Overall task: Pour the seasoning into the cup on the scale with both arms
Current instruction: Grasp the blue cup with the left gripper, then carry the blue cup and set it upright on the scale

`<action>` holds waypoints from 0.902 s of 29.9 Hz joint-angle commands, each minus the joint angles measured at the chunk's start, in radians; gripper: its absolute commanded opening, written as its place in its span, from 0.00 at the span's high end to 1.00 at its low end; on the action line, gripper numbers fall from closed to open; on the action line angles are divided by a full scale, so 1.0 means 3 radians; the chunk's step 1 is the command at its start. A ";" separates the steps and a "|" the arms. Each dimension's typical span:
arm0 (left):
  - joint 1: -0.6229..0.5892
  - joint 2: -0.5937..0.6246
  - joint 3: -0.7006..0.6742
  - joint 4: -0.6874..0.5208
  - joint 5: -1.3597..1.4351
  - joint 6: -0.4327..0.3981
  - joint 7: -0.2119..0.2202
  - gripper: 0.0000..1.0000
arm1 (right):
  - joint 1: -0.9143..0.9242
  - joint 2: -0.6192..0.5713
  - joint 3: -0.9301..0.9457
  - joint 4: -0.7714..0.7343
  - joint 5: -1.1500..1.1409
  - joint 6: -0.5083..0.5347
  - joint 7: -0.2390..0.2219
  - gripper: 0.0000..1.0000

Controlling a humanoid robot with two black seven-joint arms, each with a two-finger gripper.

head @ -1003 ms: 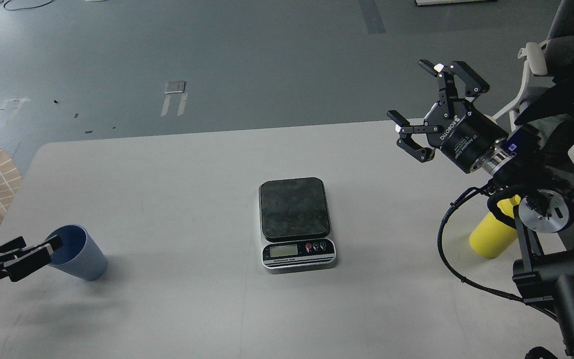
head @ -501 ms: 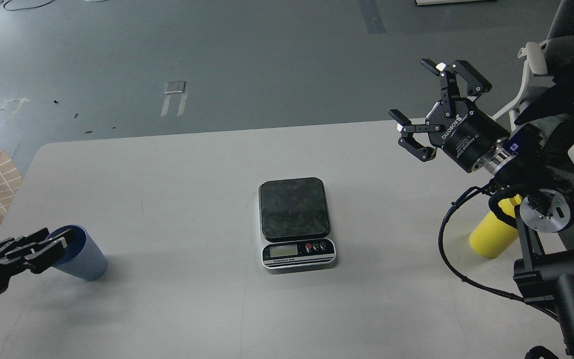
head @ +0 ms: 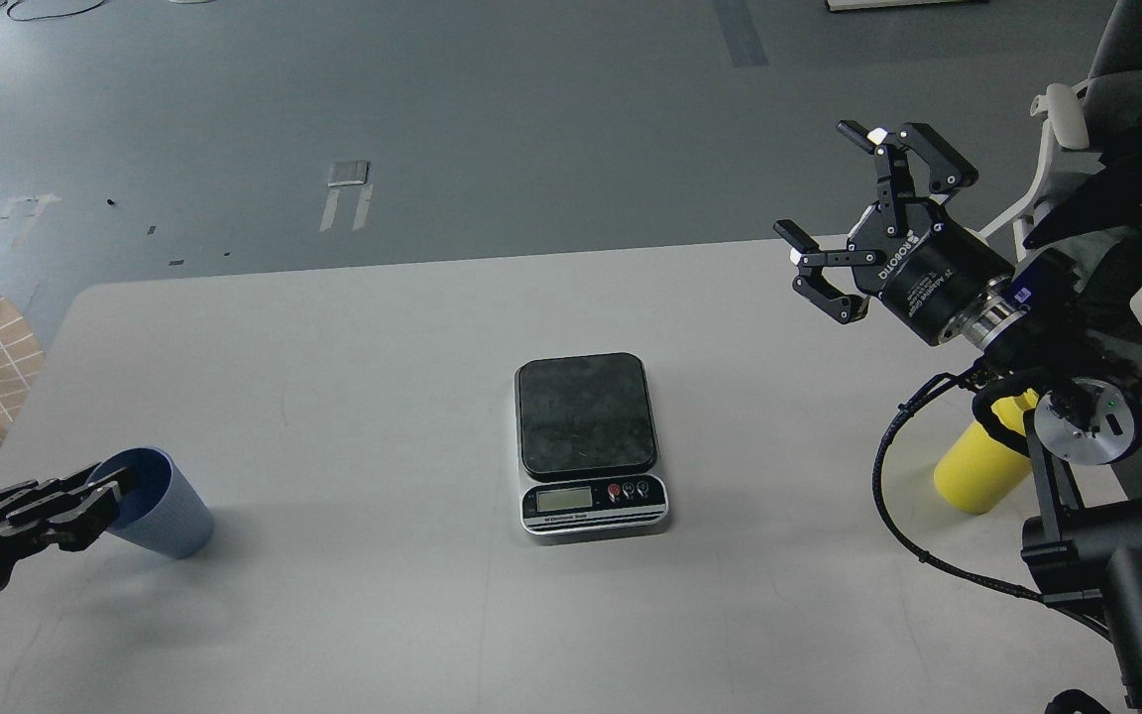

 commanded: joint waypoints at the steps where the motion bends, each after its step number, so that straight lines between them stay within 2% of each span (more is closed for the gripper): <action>1: -0.0003 -0.0007 0.0051 -0.0001 0.0001 0.0005 0.0000 0.77 | 0.0000 0.0000 0.0000 0.0004 0.0000 0.0000 0.0000 0.00; 5: 0.0007 -0.0002 0.0056 -0.0001 0.0001 0.0005 0.0000 0.78 | -0.0005 0.0000 0.0000 0.0004 0.0000 0.0000 0.0000 0.00; 19: -0.0054 0.0055 0.0051 -0.0001 0.0006 -0.0010 0.0000 0.95 | -0.0041 0.0000 -0.0005 0.0004 0.0000 0.0000 0.0000 0.00; 21: -0.0187 0.0116 0.0051 -0.0012 0.0133 -0.0025 0.0000 0.98 | -0.0041 0.0000 -0.0005 0.0004 0.0000 0.0000 0.0000 0.00; 25: -0.0417 0.0111 0.0051 -0.0037 0.0425 -0.0056 0.0000 0.99 | -0.0041 0.0000 -0.0005 -0.0001 0.0000 0.0000 0.0000 0.00; 27: -0.0677 0.0091 0.0051 -0.0119 0.0619 -0.0249 0.0000 0.99 | -0.0041 0.0000 -0.0005 -0.0001 0.0000 0.0000 0.0000 0.00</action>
